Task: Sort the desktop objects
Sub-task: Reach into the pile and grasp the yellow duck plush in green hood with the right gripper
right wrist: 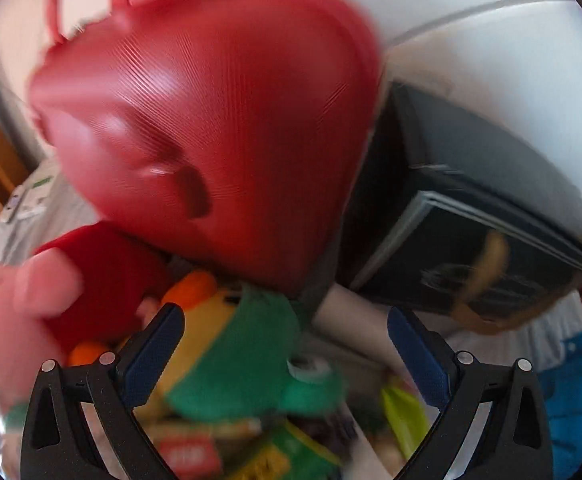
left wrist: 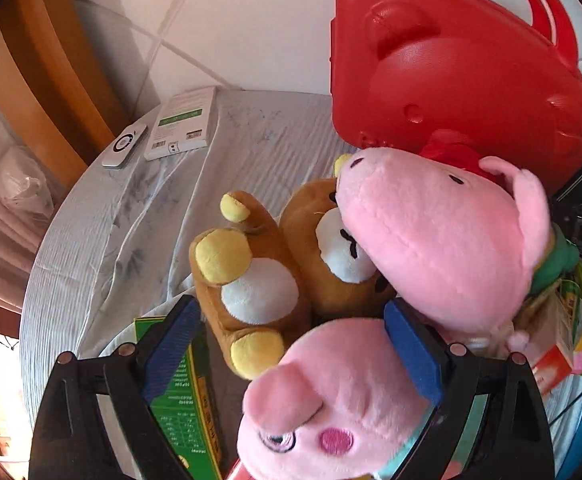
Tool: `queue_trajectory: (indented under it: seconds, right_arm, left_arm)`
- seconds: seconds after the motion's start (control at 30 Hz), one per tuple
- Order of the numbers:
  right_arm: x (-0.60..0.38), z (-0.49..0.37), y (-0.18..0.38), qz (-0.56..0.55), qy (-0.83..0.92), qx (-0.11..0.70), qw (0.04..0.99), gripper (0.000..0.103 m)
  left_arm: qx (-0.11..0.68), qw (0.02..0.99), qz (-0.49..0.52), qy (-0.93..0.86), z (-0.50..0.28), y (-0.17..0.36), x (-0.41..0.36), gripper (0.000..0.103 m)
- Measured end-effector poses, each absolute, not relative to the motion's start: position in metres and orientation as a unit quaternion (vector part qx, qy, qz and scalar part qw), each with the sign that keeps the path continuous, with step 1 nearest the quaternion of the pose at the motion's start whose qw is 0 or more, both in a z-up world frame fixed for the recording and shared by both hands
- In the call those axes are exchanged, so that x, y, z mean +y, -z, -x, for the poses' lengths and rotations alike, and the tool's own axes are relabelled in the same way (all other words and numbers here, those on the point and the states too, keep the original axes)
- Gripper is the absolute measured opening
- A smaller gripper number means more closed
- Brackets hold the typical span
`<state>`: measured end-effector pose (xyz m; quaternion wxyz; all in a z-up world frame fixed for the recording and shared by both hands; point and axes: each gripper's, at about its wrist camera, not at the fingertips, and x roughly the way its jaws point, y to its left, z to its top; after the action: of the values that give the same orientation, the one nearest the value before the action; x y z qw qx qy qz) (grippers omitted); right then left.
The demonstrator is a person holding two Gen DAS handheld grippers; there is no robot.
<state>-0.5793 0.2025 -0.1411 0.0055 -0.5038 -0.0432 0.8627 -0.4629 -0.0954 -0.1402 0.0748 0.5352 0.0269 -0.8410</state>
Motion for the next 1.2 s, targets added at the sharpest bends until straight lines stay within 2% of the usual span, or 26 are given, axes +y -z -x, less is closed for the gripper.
queue_trajectory:
  seconds: [0.07, 0.13, 0.2, 0.27, 0.5, 0.6, 0.67, 0.87, 1.03, 1.2]
  right_arm:
    - [0.201, 0.593, 0.170, 0.523, -0.852, -0.032, -0.005, 0.103]
    - [0.213, 0.591, 0.180, 0.541, -0.840, 0.026, -0.014, 0.103]
    - [0.214, 0.578, 0.185, 0.560, -0.828, 0.014, -0.022, 0.102]
    - [0.215, 0.550, 0.189, 0.574, -0.818, -0.008, -0.048, 0.102]
    - [0.249, 0.423, 0.186, 0.589, -0.794, 0.101, -0.110, 0.103]
    - [0.220, 0.361, 0.207, 0.616, -0.781, -0.015, -0.096, 0.103]
    - [0.219, 0.331, 0.212, 0.605, -0.791, -0.023, -0.087, 0.102]
    - [0.263, 0.284, 0.195, 0.566, -0.821, 0.061, -0.037, 0.103]
    - [0.279, 0.278, 0.175, 0.548, -0.834, 0.063, -0.007, 0.103]
    - [0.283, 0.294, 0.135, 0.507, -0.859, 0.063, -0.003, 0.103]
  left_arm:
    - [0.018, 0.075, -0.545, 0.835, 0.469, 0.152, -0.090, 0.094]
    - [0.014, 0.071, -0.556, 0.828, 0.468, 0.164, -0.085, 0.095]
    - [0.021, 0.064, -0.557, 0.828, 0.457, 0.168, -0.081, 0.095]
    - [0.025, 0.048, -0.559, 0.827, 0.436, 0.167, -0.075, 0.095]
    - [-0.016, -0.027, -0.581, 0.813, 0.335, 0.168, -0.037, 0.094]
    - [-0.026, -0.034, -0.580, 0.814, 0.303, 0.166, -0.032, 0.094]
    - [-0.028, -0.032, -0.568, 0.822, 0.285, 0.157, -0.036, 0.094]
    - [-0.026, -0.011, -0.533, 0.845, 0.251, 0.131, -0.067, 0.094]
    - [-0.005, 0.010, -0.526, 0.851, 0.262, 0.118, -0.079, 0.094]
    - [0.053, -0.009, -0.506, 0.861, 0.304, 0.099, -0.055, 0.094]
